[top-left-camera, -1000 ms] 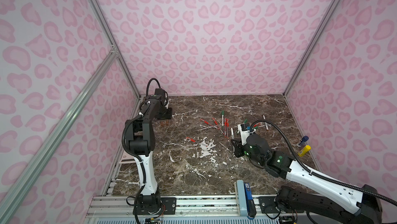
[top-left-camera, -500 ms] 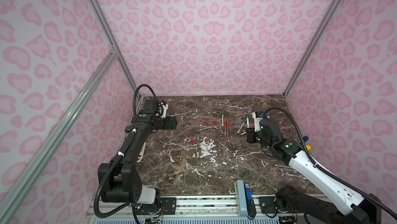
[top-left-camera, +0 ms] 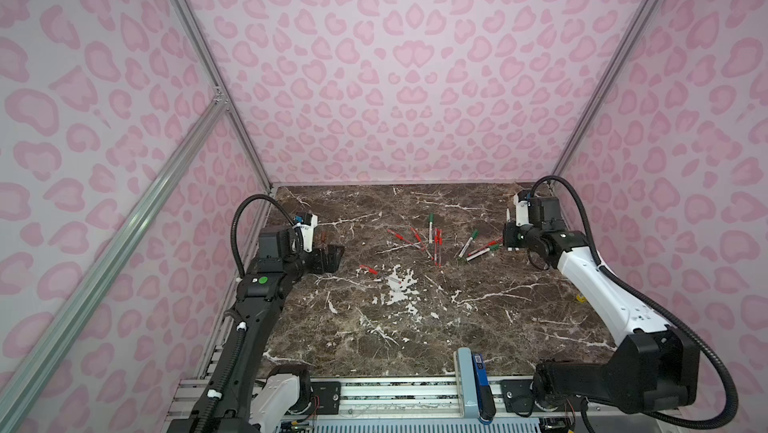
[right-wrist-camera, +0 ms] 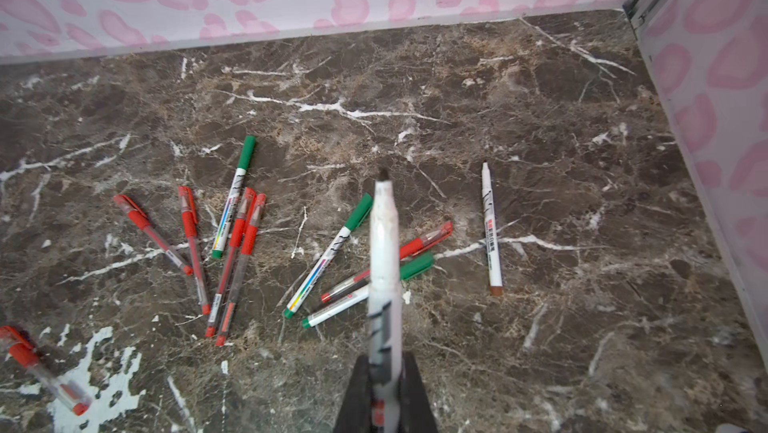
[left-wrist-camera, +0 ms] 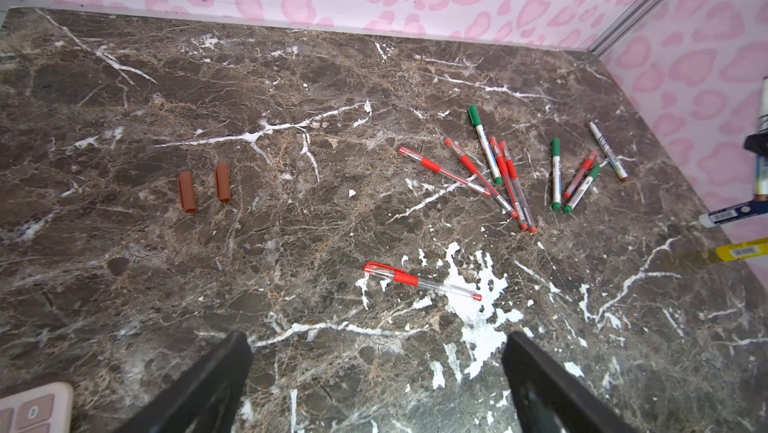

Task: Open the pen caps
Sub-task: 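Lay the uncapped marker beside the first marker and open the right gripper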

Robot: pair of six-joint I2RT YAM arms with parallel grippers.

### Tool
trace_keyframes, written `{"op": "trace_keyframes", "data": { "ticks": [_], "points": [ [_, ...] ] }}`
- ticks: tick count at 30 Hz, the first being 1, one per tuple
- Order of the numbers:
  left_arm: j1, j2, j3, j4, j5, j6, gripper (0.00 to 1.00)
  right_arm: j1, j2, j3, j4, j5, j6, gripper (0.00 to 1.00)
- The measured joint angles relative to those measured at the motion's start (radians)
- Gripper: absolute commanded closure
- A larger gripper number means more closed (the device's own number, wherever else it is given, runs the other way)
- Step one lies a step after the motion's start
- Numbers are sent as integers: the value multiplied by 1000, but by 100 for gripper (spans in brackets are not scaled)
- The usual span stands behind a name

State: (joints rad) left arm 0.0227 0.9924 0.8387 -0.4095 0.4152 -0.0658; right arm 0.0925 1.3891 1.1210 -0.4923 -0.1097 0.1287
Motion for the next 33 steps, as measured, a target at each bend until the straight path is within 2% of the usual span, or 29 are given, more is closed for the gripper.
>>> {"op": "trace_keyframes", "data": {
  "ticks": [10,19,33],
  "points": [
    [32,-29,-19,57,41,-47,2,-105,328,241,-83,8,-98,100],
    [45,-37,-20,66,48,-46,2,-117,540,375,-101,4,-97,100],
    [58,-21,-15,66,48,-43,2,-120,737,499,-134,22,-97,96]
  ]
}}
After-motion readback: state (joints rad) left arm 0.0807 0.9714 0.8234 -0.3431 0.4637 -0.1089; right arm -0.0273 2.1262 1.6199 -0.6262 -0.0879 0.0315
